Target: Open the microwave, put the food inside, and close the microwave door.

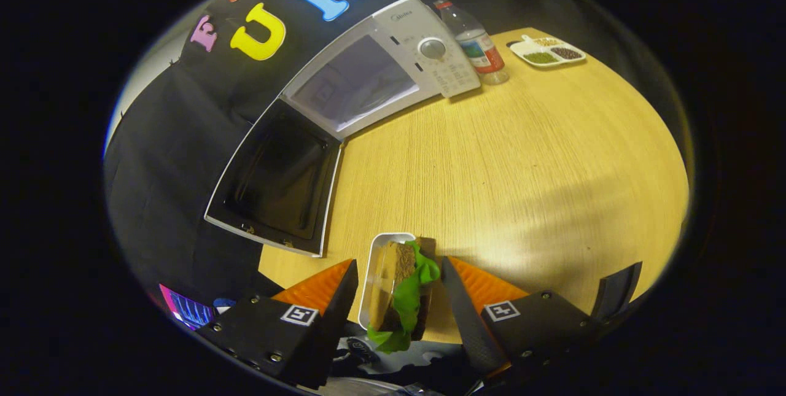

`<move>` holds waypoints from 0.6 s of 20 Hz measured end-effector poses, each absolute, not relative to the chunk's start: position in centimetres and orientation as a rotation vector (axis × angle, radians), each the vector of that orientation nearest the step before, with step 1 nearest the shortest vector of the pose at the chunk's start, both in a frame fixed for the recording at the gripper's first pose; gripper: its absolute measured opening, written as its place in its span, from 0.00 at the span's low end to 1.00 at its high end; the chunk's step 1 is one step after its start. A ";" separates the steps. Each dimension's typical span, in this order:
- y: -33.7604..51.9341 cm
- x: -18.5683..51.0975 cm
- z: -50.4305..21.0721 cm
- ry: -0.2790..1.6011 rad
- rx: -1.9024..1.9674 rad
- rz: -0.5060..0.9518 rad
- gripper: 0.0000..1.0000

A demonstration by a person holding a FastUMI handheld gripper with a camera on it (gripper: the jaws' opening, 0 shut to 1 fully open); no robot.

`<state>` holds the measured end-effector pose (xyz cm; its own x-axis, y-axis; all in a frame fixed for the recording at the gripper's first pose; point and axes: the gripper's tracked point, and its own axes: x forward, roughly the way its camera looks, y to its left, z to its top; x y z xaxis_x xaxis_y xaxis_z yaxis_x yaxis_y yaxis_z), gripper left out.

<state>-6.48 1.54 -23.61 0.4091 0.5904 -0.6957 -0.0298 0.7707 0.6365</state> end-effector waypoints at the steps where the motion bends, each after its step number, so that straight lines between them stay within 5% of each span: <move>1: 1.7 -6.9 -24.0 1.123 0.608 0.428 0.83; 5: 1.9 -8.4 -24.9 1.189 0.622 0.447 0.83; 7: 2.6 -8.0 -25.0 1.187 0.674 0.447 0.49; 10: 2.7 -7.8 -25.0 1.194 0.730 0.438 0.35; 12: 2.6 -7.7 -24.5 1.191 0.748 0.445 0.35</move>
<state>-7.71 2.62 -24.47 0.3281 0.6706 -0.6653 0.0700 0.6851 0.7251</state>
